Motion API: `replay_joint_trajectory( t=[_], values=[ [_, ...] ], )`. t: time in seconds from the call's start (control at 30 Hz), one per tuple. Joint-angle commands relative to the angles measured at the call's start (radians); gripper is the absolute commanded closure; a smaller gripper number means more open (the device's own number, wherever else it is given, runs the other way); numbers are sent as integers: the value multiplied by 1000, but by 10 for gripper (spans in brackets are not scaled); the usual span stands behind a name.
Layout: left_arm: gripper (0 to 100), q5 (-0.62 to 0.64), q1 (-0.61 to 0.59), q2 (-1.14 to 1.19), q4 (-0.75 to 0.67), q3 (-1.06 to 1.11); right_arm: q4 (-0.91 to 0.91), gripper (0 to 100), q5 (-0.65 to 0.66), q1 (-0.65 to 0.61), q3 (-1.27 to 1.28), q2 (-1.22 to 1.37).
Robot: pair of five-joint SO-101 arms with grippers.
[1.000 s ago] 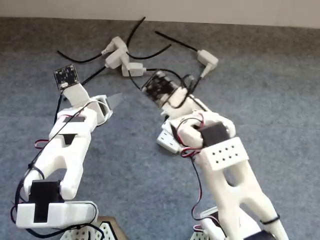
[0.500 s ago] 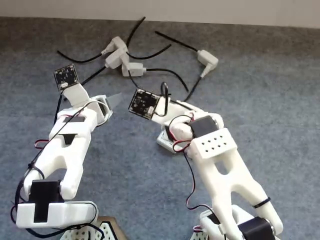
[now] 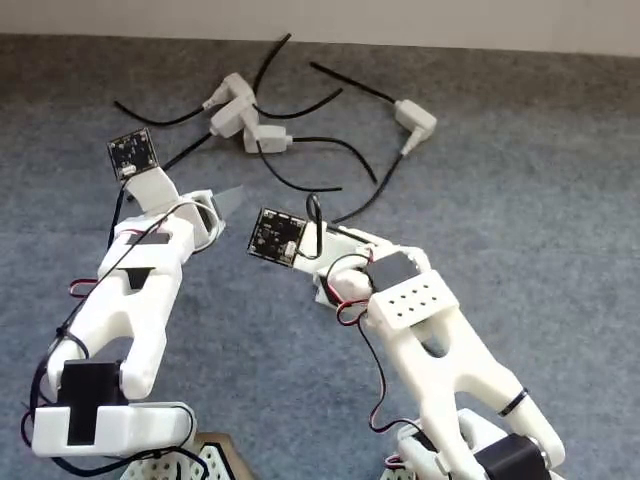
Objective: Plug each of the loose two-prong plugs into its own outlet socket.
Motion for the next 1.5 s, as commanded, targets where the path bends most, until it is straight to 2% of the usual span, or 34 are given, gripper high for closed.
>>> replay_joint_trajectory(
  t=[0.0, 0.23, 0.37, 0.63, 0.93, 1.47],
  values=[
    [604, 3, 13, -4, 3, -38, -38, 991, 11, -4, -2, -18],
    [604, 3, 13, -4, 3, -39, -24, 991, 23, -7, -50, -48],
    [604, 3, 15, -4, 3, -39, 61, 991, 61, -4, -101, -51],
    [604, 2, 30, -4, 3, -39, 77, 991, 57, 48, -128, -50],
    [604, 2, 28, -4, 3, -39, 12, 991, -83, 44, -77, -48],
    [604, 2, 28, -4, 3, -39, 13, 991, -89, 35, 5, -48]
  ],
)
